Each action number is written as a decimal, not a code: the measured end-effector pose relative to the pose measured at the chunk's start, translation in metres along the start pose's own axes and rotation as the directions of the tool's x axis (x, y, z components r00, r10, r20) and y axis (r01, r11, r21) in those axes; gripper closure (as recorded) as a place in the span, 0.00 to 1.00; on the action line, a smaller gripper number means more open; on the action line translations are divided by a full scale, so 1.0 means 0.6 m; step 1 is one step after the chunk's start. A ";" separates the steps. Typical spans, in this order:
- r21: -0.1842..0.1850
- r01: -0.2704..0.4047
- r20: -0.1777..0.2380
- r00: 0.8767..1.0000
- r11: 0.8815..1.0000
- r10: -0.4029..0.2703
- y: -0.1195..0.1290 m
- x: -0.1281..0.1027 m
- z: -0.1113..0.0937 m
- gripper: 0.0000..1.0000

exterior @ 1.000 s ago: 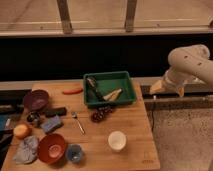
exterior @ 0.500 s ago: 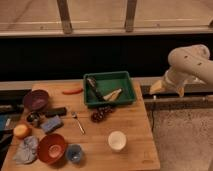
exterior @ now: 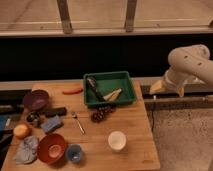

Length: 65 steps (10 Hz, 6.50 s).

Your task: Place sponge in purple bowl

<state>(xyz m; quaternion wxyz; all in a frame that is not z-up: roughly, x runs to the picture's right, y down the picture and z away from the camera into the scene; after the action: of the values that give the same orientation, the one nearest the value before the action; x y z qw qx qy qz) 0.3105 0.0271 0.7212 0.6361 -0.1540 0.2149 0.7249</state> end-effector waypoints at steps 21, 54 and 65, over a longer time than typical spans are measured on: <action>-0.038 0.648 -0.021 0.761 0.761 -0.649 0.431 0.041 0.013 0.20; -0.216 0.920 0.266 -0.267 -0.327 -0.926 1.048 0.280 0.040 0.20; -0.319 0.883 0.297 -0.251 -0.343 -0.921 1.035 0.330 0.129 0.20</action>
<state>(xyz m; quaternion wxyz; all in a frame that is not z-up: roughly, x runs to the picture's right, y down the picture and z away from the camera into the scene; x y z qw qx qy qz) -0.3279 0.1749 0.7611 0.8927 -0.4287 -0.1304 -0.0477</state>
